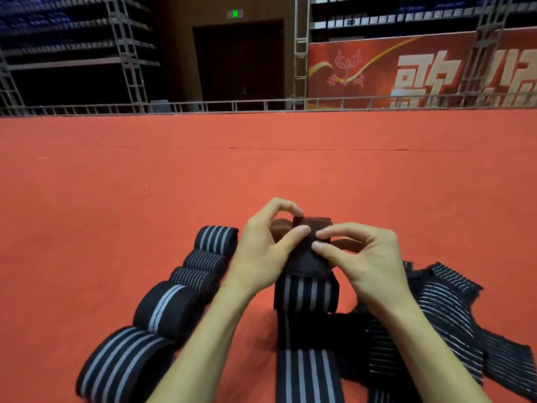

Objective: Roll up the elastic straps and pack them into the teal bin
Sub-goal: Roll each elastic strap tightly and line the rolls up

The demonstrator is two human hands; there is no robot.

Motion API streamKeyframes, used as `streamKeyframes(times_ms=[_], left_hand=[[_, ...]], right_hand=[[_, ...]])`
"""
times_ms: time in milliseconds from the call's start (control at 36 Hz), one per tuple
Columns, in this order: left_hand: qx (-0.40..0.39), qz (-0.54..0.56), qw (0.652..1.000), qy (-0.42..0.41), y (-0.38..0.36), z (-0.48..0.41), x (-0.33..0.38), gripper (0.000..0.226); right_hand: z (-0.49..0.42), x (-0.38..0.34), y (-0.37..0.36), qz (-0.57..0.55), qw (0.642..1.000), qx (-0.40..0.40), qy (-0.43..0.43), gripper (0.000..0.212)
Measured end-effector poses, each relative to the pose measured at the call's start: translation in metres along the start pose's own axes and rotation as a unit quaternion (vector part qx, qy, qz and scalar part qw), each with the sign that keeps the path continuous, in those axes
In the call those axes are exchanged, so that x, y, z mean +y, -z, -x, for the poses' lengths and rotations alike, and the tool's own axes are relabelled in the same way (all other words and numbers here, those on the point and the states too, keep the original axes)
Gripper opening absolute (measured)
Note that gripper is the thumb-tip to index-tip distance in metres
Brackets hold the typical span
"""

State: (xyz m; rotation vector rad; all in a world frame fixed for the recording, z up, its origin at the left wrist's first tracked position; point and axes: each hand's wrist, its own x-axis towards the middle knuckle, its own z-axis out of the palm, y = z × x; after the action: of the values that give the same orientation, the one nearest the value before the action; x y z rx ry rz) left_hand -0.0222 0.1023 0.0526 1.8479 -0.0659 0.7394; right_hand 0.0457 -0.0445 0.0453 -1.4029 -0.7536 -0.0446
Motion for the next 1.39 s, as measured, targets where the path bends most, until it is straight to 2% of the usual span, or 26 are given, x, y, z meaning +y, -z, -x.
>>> streamKeyframes(times_ms=[167, 278, 417, 639, 750, 833, 917, 1139, 1278, 1389], left_hand=[[-0.01, -0.011, 1.0, -0.013, 0.0, 0.0, 0.01, 0.032], [-0.016, 0.021, 0.999, 0.02, 0.001, 0.001, 0.011, 0.029], [-0.037, 0.046, 0.998, 0.034, 0.002, -0.001, 0.014, 0.011], [-0.033, 0.052, 0.998, 0.023, -0.002, -0.001, 0.014, 0.016], [-0.012, 0.048, 0.999, 0.011, -0.002, -0.001, 0.014, 0.018], [0.001, 0.043, 0.999, -0.005, -0.001, 0.0, 0.014, 0.018], [-0.005, 0.04, 0.999, -0.004, -0.002, 0.0, 0.015, 0.018], [-0.029, 0.052, 0.998, 0.014, -0.003, 0.002, 0.026, 0.011], [-0.023, 0.042, 0.998, 0.033, -0.004, 0.003, 0.029, 0.018], [-0.029, 0.056, 0.997, 0.042, -0.001, 0.004, 0.031, 0.011]], right_hand=[[-0.001, -0.007, 0.002, 0.015, 0.999, 0.018, 0.037, 0.025], [0.0, -0.008, 0.001, 0.014, 0.999, 0.025, 0.043, 0.024], [-0.001, -0.008, 0.001, 0.008, 0.998, 0.033, 0.049, 0.024], [-0.001, -0.008, 0.003, 0.009, 0.998, 0.034, 0.053, 0.022], [0.0, -0.009, 0.001, -0.027, 0.998, 0.046, 0.014, 0.033], [0.0, -0.012, -0.001, -0.06, 0.998, 0.027, -0.009, 0.03], [0.001, -0.013, -0.002, -0.048, 0.999, 0.014, 0.014, 0.023], [-0.001, -0.01, 0.002, -0.01, 0.997, 0.02, 0.075, 0.023], [-0.001, -0.008, 0.001, 0.015, 0.993, 0.02, 0.119, 0.022], [0.0, -0.01, 0.001, 0.017, 0.99, 0.029, 0.139, 0.023]])
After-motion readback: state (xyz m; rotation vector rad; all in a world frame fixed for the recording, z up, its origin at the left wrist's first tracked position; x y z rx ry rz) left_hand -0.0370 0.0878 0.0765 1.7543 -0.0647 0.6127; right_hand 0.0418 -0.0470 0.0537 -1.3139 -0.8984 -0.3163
